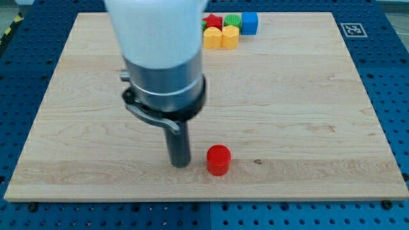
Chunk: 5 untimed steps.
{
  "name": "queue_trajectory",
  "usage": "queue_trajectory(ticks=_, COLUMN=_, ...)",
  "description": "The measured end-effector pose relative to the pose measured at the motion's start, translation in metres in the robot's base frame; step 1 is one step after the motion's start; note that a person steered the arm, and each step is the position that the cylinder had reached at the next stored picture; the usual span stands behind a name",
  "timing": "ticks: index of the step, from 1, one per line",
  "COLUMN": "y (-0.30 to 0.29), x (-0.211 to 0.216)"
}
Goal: Push the red circle towards the right side of the board
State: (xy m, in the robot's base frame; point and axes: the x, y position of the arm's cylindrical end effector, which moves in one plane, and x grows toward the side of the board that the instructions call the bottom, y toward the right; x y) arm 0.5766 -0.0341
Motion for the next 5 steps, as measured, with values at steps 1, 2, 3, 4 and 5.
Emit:
queue_trajectory(ticks=1, y=0.007, x=0.006)
queue_trajectory(ticks=2, y=0.017, x=0.006)
queue_trajectory(ticks=3, y=0.026, x=0.006)
queue_trajectory(ticks=4, y=0.041, x=0.001)
queue_trajectory(ticks=5, y=0.063, x=0.001)
